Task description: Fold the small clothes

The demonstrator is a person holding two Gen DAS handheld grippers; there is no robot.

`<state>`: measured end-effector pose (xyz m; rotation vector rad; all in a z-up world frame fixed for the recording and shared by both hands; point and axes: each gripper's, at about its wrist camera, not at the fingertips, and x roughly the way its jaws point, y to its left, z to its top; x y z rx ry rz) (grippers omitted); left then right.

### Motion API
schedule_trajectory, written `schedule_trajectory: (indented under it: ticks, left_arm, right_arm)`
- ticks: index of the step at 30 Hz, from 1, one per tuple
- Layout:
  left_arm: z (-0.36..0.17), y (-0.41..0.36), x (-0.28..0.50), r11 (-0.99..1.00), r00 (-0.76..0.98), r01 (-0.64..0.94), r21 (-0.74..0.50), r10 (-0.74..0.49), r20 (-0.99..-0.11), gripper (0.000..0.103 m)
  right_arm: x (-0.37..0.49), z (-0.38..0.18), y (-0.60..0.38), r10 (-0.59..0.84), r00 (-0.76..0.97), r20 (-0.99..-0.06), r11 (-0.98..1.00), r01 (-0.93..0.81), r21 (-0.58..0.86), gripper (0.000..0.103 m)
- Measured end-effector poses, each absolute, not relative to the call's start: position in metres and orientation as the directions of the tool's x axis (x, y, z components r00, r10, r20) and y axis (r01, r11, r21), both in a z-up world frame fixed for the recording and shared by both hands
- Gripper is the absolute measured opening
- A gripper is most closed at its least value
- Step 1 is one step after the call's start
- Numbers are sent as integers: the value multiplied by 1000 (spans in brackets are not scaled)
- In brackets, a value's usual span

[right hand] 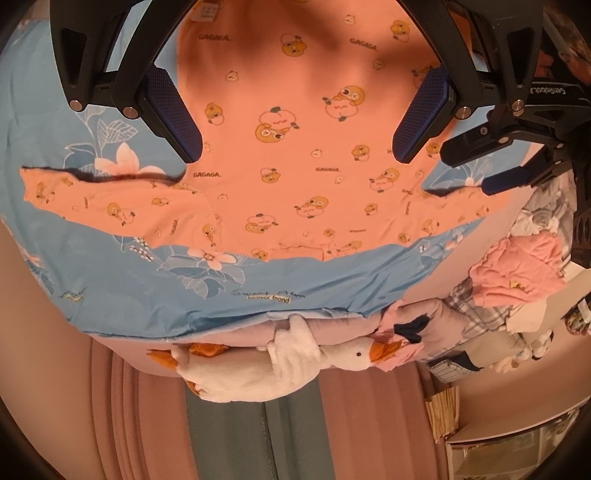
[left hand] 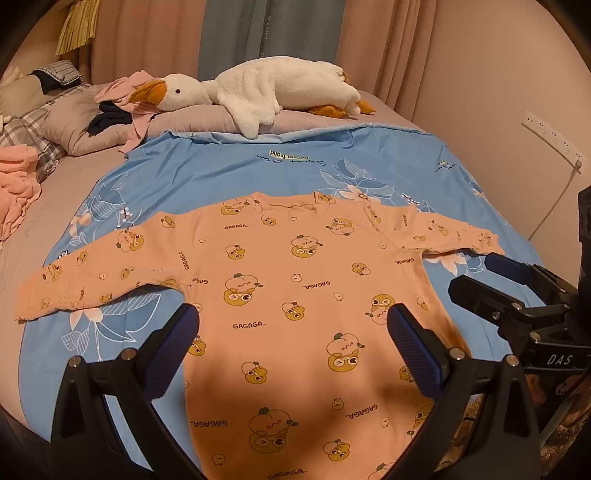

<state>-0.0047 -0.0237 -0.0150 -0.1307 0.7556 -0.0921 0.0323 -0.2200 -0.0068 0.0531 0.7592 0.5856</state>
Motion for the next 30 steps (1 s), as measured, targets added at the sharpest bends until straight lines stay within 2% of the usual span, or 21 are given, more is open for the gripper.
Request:
schedule_trajectory:
  ticks: [30]
  left_arm:
    - [-15,-23,-5,987,723,-2,-158,-108,-683,100]
  right_arm:
    - [35,-9,-229,535,550,-641,836,-453,309,102]
